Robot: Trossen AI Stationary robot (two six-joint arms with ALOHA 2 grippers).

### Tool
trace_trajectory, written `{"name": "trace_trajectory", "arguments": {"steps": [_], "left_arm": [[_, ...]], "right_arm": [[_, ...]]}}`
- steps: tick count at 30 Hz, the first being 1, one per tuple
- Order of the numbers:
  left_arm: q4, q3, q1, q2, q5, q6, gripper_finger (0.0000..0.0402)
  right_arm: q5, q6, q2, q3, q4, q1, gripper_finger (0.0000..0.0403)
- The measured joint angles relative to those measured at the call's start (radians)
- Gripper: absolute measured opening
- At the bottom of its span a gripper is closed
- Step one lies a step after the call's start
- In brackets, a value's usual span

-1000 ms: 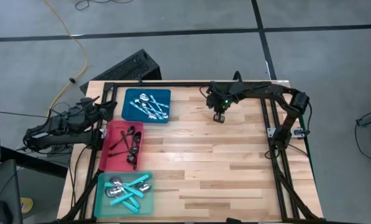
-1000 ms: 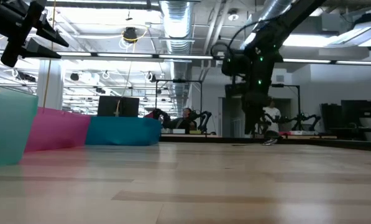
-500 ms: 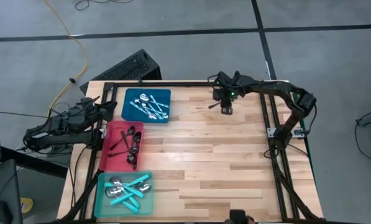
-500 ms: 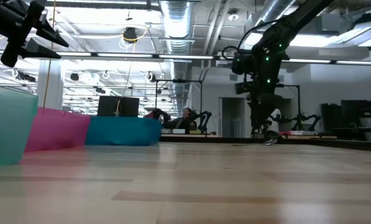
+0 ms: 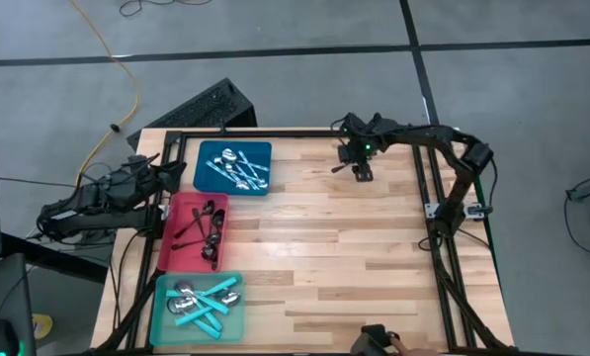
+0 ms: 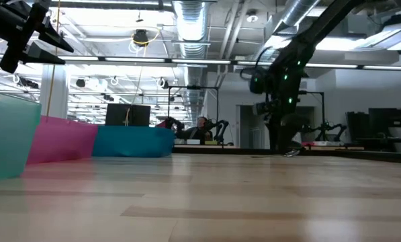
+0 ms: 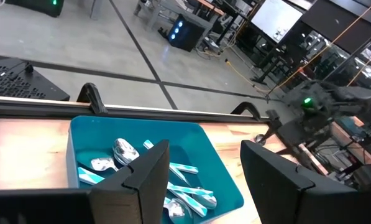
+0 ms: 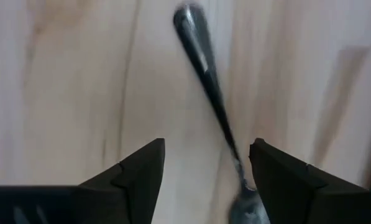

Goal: Sort silverware by color (type)
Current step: Put the black spoon into the red bin

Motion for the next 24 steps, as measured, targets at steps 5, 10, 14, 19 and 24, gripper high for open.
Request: {"name": "trace_trajectory", "arguments": {"steps": [5,10,14,19,24], "left_arm": [[0.000,0.000,0.000,0.000,-0.006,0.000,0.0183],[0.000,0.000,0.000,0.000,-0.014,-0.013,0.0183],[0.000,0.000,0.000,0.000,-0.029,-0.042,0.0183],[0.000,0.000,0.000,0.000,-0.033,-0.050,0.0183],[0.000,0.000,0.000,0.000,-0.033,-0.062,0.0183]], "right_arm": [[0.020,-0.010,0.057,0.002,0.037,-0.011,0.0254],[0.018,-0.019,0.072,0.005,0.017,-0.023,0.0242],[0.016,-0.014,0.073,0.004,0.002,-0.031,0.0197],[0.003,-0.014,0.074,0.002,-0.022,-0.032,0.0113],[-0.008,0.006,0.075,0.001,-0.032,-0.026,0.0042]]}}
